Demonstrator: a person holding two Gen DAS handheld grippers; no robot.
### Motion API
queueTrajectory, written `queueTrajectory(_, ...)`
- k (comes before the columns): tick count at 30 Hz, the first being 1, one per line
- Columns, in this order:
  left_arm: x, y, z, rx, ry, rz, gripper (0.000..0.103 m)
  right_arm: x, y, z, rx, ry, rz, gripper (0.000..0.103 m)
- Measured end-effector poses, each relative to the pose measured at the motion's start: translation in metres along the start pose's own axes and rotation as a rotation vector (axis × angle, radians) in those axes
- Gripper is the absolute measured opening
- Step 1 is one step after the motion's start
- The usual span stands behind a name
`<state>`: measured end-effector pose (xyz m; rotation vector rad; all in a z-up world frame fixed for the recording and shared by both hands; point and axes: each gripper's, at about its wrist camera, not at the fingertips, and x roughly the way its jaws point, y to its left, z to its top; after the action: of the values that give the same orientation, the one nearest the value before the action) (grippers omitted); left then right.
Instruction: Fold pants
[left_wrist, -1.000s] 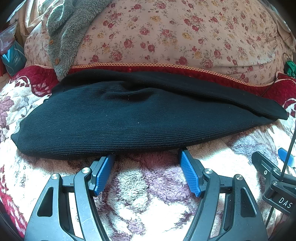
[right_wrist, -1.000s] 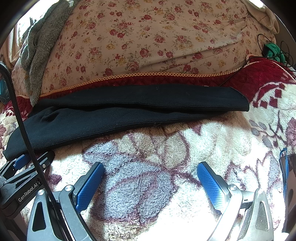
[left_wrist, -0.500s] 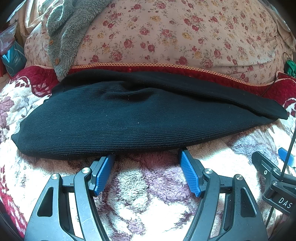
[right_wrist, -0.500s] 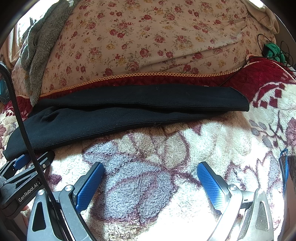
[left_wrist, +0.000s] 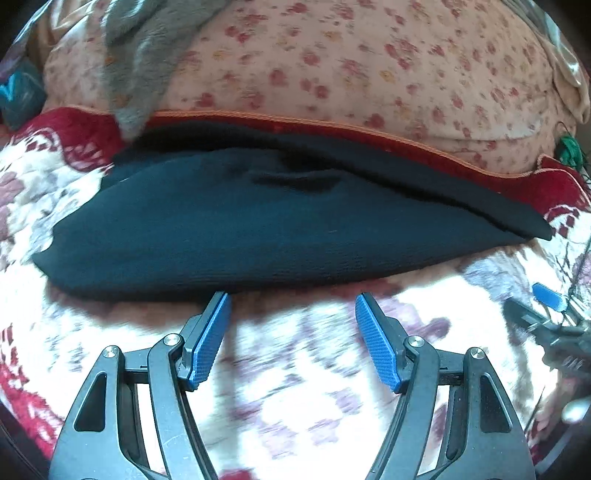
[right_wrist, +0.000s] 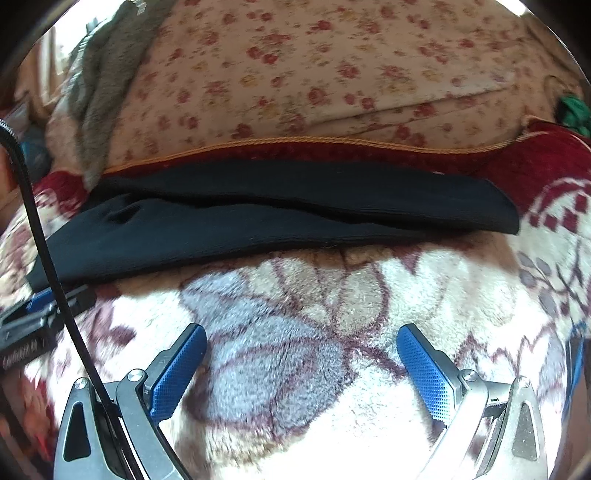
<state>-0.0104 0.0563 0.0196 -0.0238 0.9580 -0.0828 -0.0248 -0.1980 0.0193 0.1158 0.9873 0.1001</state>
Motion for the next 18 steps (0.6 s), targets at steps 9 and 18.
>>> queueTrajectory(9,-0.024,0.063,-0.006,-0.169,-0.015,0.017,0.07,-0.022,-0.041,-0.003,0.331,-0.017,0.243,0.084)
queueTrajectory(18,-0.012,0.092,-0.009,-0.283,0.012,0.02,0.07,-0.001,-0.077,0.009,0.485,-0.045,0.397,0.057)
